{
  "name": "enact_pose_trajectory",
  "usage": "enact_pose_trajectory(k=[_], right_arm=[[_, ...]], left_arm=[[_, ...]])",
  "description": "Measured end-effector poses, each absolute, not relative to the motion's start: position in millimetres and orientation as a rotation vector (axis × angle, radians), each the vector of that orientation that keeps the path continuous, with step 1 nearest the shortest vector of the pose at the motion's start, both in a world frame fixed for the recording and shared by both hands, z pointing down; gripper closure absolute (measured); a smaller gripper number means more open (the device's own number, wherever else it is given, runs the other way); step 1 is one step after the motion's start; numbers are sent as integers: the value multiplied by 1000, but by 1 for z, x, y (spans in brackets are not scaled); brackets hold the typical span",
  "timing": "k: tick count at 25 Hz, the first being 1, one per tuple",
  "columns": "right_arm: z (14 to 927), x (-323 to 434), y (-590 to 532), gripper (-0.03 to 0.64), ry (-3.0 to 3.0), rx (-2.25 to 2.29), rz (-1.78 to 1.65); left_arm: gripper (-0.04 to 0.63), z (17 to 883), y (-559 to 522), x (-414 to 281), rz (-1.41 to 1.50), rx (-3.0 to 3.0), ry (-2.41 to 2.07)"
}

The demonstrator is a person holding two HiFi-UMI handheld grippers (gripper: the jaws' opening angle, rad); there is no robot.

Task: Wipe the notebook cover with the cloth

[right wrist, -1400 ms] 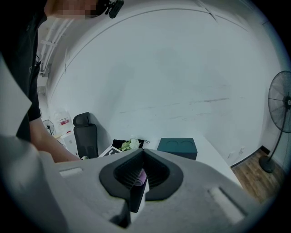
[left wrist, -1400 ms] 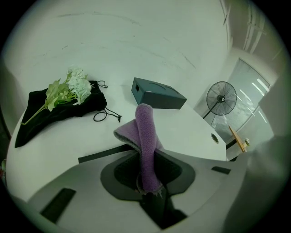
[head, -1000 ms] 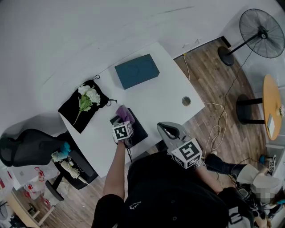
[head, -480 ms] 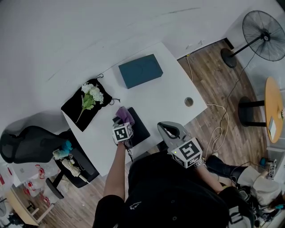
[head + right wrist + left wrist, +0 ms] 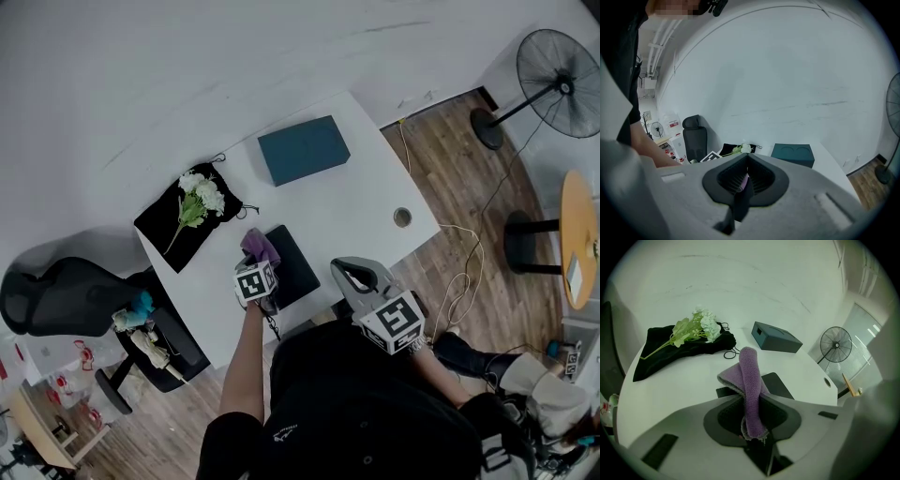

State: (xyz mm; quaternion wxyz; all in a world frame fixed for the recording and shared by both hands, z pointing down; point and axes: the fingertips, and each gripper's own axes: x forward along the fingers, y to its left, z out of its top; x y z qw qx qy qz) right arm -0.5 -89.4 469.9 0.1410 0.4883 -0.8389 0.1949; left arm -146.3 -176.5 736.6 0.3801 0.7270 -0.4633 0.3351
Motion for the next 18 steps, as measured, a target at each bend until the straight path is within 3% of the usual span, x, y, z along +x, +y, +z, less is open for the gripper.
enact_pose_trajectory(k=[18], right_arm=[[471,-11,-88,612,-2432,1389,558]], left_arm=[[509,732,-170,-182,882,1829,-1262]])
